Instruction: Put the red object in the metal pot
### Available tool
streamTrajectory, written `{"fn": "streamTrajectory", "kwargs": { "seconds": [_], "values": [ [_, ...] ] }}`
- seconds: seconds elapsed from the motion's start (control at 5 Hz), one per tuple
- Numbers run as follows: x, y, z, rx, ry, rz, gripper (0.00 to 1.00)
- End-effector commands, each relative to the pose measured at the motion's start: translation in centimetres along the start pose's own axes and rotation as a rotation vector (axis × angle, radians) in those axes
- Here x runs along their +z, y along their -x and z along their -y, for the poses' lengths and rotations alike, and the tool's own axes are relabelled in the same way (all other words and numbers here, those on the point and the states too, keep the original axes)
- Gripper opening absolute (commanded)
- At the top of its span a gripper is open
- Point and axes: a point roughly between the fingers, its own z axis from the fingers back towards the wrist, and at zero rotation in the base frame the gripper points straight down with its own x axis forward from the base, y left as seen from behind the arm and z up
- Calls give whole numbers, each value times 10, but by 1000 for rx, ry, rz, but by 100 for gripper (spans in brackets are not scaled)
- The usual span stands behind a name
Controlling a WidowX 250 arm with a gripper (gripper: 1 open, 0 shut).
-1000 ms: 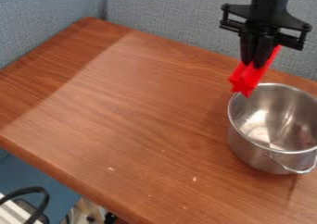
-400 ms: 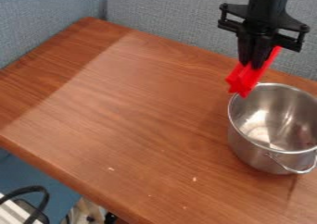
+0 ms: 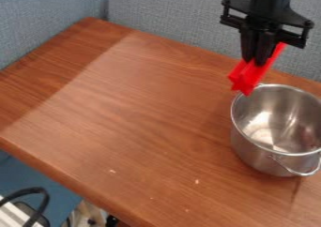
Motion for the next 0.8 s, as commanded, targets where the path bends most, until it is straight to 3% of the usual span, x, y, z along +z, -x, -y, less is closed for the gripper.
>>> {"fn": "streamTrajectory", "kwargs": {
  "seconds": [0.0,0.6],
  "values": [
    [26,0,-2,-5,12,78,0],
    [27,2,3,-54,14,94,0]
  ]
}}
